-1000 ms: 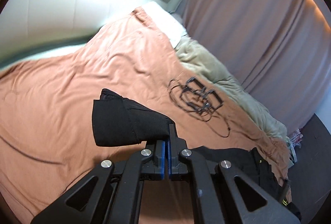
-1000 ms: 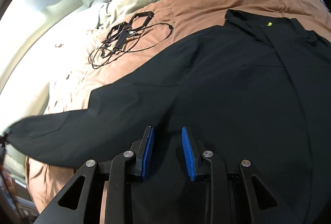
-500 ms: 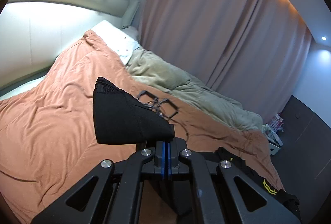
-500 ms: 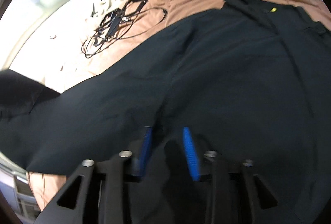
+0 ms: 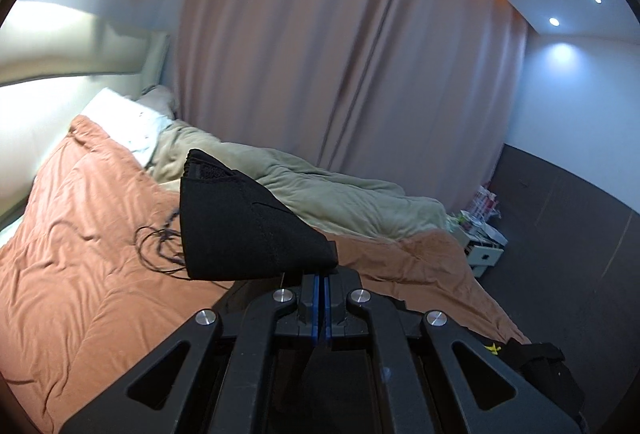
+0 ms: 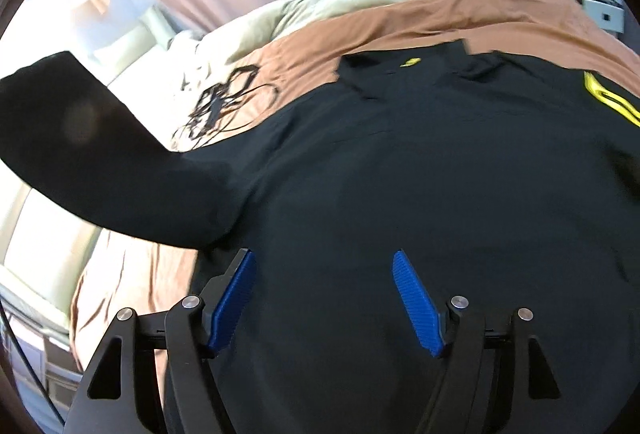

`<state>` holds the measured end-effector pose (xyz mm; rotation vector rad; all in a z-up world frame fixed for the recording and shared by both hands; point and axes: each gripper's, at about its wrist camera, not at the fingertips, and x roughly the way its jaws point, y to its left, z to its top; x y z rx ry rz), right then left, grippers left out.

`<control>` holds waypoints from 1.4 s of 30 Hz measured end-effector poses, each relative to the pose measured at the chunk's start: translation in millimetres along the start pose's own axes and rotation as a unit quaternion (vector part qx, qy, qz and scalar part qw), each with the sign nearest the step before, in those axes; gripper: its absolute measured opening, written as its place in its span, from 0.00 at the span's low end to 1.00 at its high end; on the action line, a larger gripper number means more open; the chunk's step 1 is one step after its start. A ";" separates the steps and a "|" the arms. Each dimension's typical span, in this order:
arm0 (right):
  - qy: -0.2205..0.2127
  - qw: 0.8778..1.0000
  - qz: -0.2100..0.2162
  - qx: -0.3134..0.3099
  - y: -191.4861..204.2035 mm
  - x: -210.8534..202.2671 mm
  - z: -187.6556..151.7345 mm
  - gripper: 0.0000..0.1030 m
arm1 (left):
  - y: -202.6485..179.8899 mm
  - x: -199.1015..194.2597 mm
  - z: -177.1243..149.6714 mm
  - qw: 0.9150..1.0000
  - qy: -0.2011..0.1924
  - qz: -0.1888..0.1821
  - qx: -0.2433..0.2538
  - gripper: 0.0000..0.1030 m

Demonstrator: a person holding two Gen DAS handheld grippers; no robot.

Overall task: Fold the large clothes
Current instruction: 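Lift the cuff with the left gripper, lay it across the jacket body, release, then move the right tool to the yellow-striped sleeve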

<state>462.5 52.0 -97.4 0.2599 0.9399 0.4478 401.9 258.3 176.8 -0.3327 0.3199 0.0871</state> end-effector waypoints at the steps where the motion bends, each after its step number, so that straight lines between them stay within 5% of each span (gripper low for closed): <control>1: -0.004 1.000 -0.003 0.003 -9.1 -8.5 -1.8 0.69 | -15.6 4.4 -1.9 1.000 0.004 -0.006 0.008 0.04; 20: -0.081 0.988 -0.010 0.129 -170.6 -95.7 -62.7 0.75 | -220.4 108.4 -71.9 0.984 0.114 -0.062 0.125 0.04; 26: -0.093 0.980 0.010 0.175 -205.0 -99.4 -65.6 0.75 | -272.1 149.3 -116.9 0.970 0.170 -0.062 0.160 0.04; 30: -0.107 0.976 0.014 0.189 -219.4 -106.5 -67.3 0.75 | -296.1 188.8 -163.6 0.948 0.247 -0.066 0.187 0.04; 32: -0.111 0.974 0.016 0.195 -225.7 -109.1 -67.4 0.75 | -302.9 195.3 -185.1 0.945 0.255 -0.061 0.196 0.23; 33: -0.111 0.974 0.017 0.198 -228.4 -110.2 -66.9 0.75 | -304.4 196.2 -193.2 0.945 0.254 -0.060 0.198 0.52; 35: -0.113 0.973 0.014 0.201 -227.6 -111.8 -71.2 0.75 | -306.2 197.5 -207.4 0.944 0.256 -0.065 0.197 0.96; 42: -0.106 0.976 0.010 0.192 -223.0 -106.5 -71.0 0.75 | -275.2 193.1 -212.3 0.948 0.255 -0.039 0.186 0.98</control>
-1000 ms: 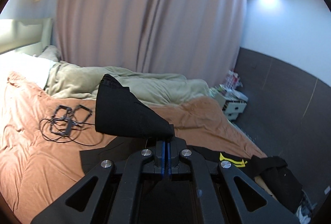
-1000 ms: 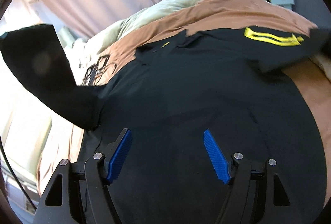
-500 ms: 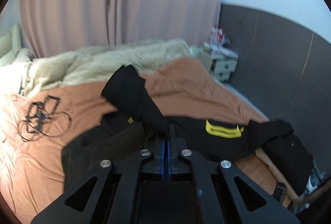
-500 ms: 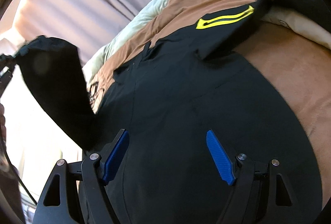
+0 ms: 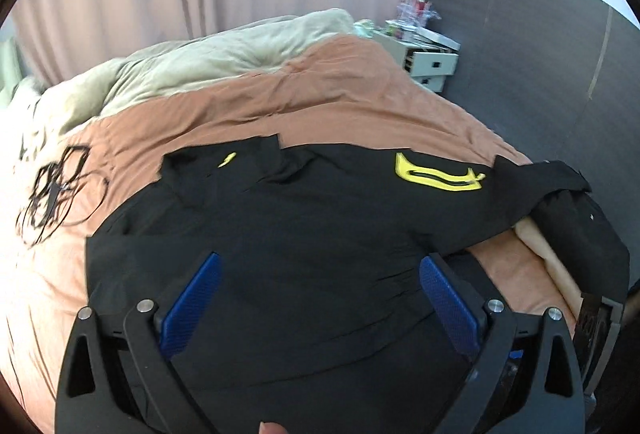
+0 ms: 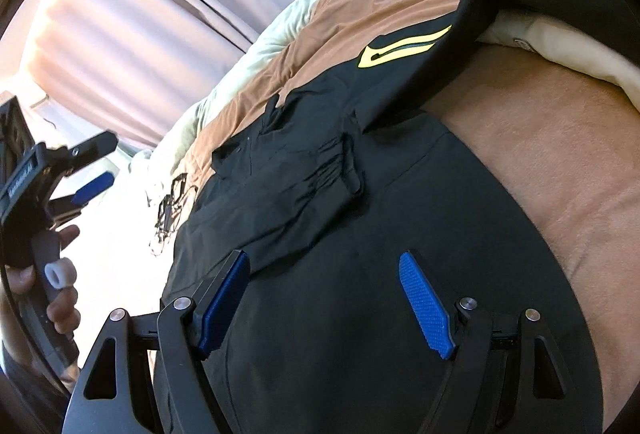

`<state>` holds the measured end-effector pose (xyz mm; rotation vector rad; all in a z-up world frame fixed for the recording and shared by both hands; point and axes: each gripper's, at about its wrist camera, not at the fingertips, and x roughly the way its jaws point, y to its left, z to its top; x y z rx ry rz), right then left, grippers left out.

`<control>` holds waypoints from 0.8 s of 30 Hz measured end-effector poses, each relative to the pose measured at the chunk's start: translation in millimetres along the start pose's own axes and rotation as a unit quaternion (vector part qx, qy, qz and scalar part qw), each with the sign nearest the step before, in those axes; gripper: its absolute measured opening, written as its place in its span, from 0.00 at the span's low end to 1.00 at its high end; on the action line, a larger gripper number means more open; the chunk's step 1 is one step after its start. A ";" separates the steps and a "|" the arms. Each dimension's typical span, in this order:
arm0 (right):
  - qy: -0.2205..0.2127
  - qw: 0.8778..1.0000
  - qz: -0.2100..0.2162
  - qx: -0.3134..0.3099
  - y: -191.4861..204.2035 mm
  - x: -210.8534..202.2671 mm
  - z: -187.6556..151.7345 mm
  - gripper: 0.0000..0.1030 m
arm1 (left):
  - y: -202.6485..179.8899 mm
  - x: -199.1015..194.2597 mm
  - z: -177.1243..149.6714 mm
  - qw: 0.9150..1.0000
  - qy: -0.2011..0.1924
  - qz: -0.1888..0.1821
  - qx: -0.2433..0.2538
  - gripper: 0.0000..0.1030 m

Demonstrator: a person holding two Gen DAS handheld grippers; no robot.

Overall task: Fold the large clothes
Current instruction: 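Move the right tool to the yellow-striped sleeve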

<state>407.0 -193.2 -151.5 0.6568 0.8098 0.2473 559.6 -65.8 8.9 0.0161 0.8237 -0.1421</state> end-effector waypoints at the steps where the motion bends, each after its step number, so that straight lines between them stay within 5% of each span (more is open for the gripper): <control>1: 0.004 1.000 -0.001 -0.002 1.3 2.7 -0.7 0.75 | 11.9 -3.5 -4.6 1.000 -0.002 0.006 -0.010 0.98; 14: 0.053 0.996 -0.053 -0.043 32.1 44.0 13.5 0.75 | 143.2 -57.9 -81.8 0.993 -0.003 0.080 -0.091 0.98; 24: 0.133 0.983 -0.109 -0.064 40.5 101.7 44.3 0.47 | 206.9 -61.0 -169.8 0.980 0.042 0.095 -0.168 0.90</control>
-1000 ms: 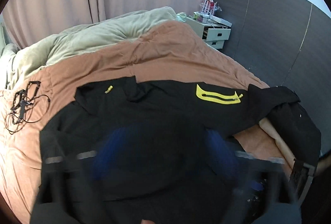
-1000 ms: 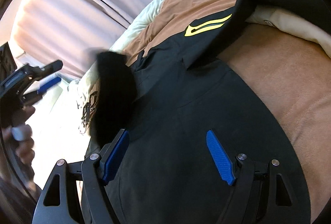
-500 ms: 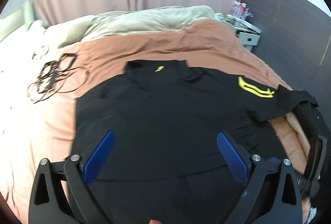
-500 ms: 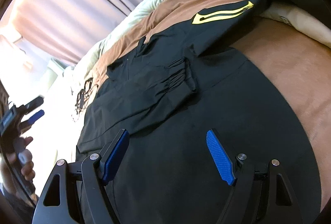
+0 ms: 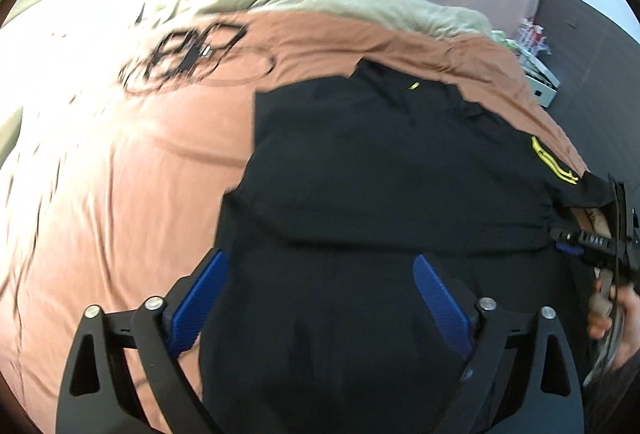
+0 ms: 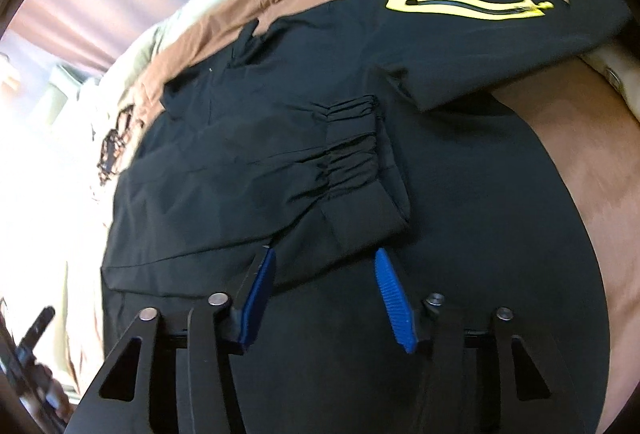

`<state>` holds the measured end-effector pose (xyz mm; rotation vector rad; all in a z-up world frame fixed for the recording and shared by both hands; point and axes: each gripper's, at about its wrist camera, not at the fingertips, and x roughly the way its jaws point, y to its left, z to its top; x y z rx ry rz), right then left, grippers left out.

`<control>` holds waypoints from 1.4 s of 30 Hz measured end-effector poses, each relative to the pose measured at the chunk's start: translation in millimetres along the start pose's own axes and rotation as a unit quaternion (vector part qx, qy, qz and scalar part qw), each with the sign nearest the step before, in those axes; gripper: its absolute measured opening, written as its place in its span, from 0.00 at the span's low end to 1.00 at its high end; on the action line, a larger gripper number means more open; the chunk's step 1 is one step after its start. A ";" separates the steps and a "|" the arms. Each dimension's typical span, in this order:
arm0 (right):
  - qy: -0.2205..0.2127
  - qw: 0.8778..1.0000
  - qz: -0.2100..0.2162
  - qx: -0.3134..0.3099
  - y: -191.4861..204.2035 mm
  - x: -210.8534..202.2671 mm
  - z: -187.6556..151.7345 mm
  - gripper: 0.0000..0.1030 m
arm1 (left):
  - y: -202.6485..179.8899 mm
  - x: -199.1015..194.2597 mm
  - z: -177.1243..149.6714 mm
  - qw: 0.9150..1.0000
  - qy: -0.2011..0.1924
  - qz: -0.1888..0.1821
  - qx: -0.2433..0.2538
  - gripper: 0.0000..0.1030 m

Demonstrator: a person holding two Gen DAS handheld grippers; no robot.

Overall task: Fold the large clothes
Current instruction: 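Move the right tool to the yellow-striped sleeve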

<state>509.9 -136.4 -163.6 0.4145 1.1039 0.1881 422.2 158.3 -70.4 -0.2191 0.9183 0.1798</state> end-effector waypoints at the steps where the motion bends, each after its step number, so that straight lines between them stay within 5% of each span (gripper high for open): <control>1: 0.007 1.000 -0.007 -0.005 1.7 3.9 2.8 0.46 | 7.0 1.4 -6.7 1.000 0.005 0.001 -0.007 0.90; 6: 0.012 0.999 -0.028 -0.016 0.8 16.0 13.6 0.14 | 35.9 1.8 -35.4 0.999 0.018 0.010 -0.031 0.90; 19: -0.019 0.997 -0.062 -0.034 -3.4 11.9 63.7 0.06 | 81.2 4.0 -93.1 0.996 0.056 0.033 -0.065 0.90; 20: -0.015 0.997 -0.068 -0.036 -2.2 11.8 65.0 0.09 | 83.4 2.3 -95.3 0.996 0.057 0.034 -0.067 0.90; 22: -0.005 0.996 -0.080 -0.036 1.9 11.2 67.5 0.31 | 86.7 -1.5 -98.2 0.995 0.055 0.035 -0.071 0.90; 24: -0.021 0.996 -0.074 -0.034 2.0 -0.9 62.7 0.71 | 88.2 -5.8 -99.1 0.995 0.053 0.034 -0.075 0.90; 25: -0.041 0.996 -0.068 -0.038 1.7 -14.4 58.2 0.75 | 88.3 -7.3 -98.0 0.995 0.052 0.032 -0.076 0.90; 32: -0.068 0.992 -0.073 -0.075 -9.7 -79.9 43.5 0.76 | 72.8 -28.8 -81.3 0.996 0.029 0.000 -0.083 0.90; 42: -0.104 0.990 -0.085 -0.050 -66.6 -175.4 46.6 0.76 | 14.2 -64.8 -53.0 0.997 -0.011 -0.035 -0.067 0.97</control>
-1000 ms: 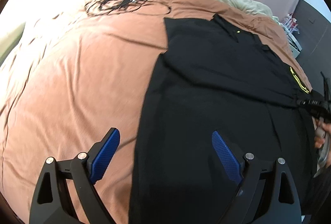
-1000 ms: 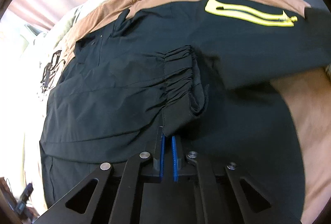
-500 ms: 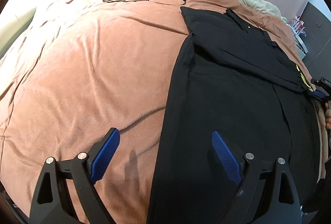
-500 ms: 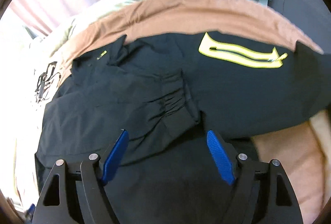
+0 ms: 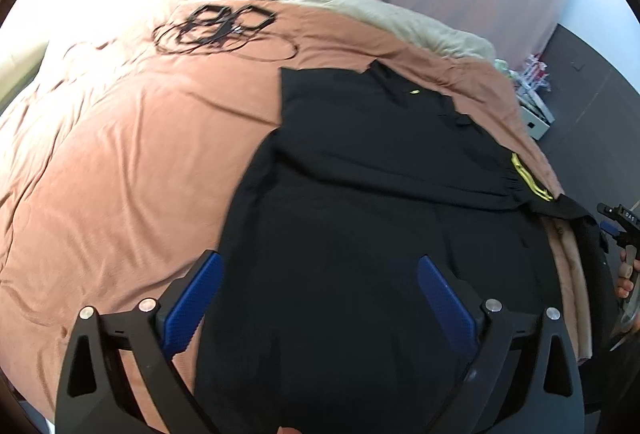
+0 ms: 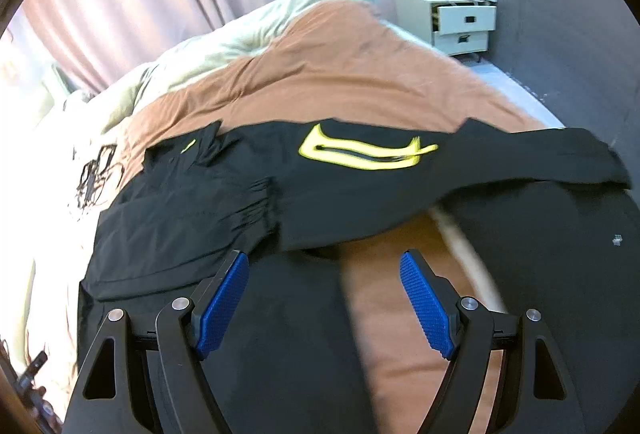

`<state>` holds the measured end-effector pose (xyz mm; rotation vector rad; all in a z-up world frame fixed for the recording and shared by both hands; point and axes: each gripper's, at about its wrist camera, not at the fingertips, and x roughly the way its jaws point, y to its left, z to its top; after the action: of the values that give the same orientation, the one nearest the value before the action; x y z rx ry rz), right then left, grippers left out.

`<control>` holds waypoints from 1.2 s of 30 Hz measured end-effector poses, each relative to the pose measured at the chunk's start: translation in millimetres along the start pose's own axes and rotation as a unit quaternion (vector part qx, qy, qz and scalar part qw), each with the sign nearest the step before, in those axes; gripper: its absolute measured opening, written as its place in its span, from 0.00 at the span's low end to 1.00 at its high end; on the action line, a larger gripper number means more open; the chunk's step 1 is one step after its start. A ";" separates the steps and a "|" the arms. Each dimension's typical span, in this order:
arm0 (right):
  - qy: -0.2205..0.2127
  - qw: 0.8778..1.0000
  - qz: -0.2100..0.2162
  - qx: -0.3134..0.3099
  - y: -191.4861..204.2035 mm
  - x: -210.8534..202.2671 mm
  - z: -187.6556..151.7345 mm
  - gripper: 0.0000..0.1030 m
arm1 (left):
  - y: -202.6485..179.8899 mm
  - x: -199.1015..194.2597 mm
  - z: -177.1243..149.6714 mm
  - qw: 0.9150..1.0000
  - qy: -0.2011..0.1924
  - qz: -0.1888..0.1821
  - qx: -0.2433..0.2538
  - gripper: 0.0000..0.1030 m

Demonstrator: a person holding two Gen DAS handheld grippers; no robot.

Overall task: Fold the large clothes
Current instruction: 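Move the right tool to the yellow-striped sleeve, then close the right gripper on the yellow-striped sleeve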

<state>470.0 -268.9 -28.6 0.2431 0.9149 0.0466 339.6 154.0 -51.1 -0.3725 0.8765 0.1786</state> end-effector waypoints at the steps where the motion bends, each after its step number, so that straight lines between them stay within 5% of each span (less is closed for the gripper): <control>1: -0.003 1.000 -0.002 0.006 -9.1 -6.1 1.7 0.76 | -8.4 -1.2 2.2 1.000 -0.001 -0.001 0.006 0.97; 17: -0.040 0.994 -0.021 0.102 -155.1 -35.5 20.2 0.71 | -114.0 21.8 21.5 0.998 -0.010 -0.008 0.061 0.97; 25: -0.041 0.983 -0.014 0.180 -235.6 -17.8 30.9 0.64 | -154.1 59.3 26.6 0.997 -0.001 -0.005 0.074 0.97; 30: -0.042 0.974 -0.003 0.221 -262.5 0.2 30.0 0.63 | -166.0 79.9 25.8 0.997 0.009 -0.004 0.080 0.97; 36: -0.038 0.966 0.003 0.255 -277.0 27.8 32.1 0.50 | -160.6 91.6 24.5 0.996 0.019 0.009 0.085 0.97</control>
<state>494.8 -540.1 -94.7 0.7222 0.8384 -0.1943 463.4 15.8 -68.8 -0.2102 0.9253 0.1135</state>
